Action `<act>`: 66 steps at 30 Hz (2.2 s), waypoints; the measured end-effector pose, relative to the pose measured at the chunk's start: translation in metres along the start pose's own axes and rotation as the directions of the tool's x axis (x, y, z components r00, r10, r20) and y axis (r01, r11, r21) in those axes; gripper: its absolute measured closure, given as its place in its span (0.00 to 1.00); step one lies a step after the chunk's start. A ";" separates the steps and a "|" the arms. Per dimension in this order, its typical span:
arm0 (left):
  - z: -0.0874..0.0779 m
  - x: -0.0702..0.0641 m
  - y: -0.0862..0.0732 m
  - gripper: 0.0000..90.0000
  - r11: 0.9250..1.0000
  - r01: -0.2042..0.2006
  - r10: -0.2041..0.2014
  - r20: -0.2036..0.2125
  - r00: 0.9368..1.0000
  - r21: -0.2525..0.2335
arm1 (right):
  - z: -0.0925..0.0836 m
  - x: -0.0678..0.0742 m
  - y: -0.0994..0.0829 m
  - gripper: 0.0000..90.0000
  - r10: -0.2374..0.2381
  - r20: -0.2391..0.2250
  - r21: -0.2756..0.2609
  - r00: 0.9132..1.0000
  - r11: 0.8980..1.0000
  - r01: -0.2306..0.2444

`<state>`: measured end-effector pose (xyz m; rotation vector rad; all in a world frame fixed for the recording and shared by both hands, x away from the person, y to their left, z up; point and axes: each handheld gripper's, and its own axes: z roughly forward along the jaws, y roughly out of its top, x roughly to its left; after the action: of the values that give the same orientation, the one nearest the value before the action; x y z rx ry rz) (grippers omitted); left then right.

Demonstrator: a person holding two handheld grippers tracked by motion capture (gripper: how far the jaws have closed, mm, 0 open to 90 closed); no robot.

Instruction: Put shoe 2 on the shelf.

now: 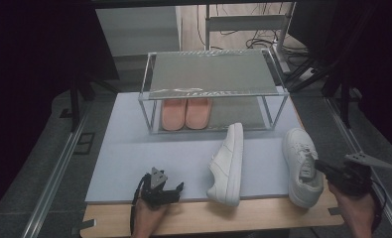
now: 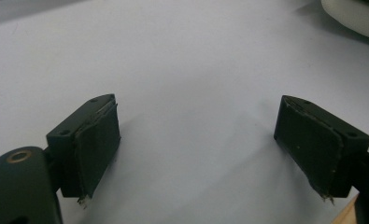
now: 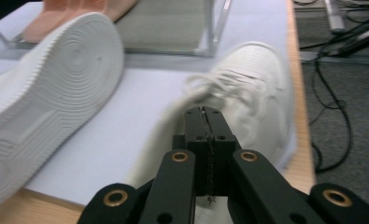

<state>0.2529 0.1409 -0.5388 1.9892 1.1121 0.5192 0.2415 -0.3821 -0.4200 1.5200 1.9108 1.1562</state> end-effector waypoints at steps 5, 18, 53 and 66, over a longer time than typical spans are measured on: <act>0.000 0.000 0.000 0.16 1.000 0.000 0.000 0.000 1.000 0.000 | 0.012 0.017 0.006 0.99 -0.026 -0.038 0.012 0.999 1.000 0.027; 0.000 0.000 0.000 0.16 1.000 0.000 0.000 -0.001 1.000 0.000 | 0.046 0.064 0.014 0.99 -0.098 -0.130 0.047 0.987 0.993 0.105; 0.000 -0.001 0.000 0.16 1.000 0.000 0.000 -0.006 1.000 -0.003 | 0.111 0.160 0.023 0.99 -0.230 -0.282 0.097 0.931 0.959 0.266; 0.000 -0.001 0.000 0.16 1.000 0.004 -0.004 -0.007 1.000 -0.001 | 0.098 0.146 0.012 1.00 -0.221 -0.252 0.090 0.942 0.964 0.250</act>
<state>0.2522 0.1402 -0.5388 1.9851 1.1198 0.5242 0.2788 -0.2115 -0.4411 1.2082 2.2906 1.1768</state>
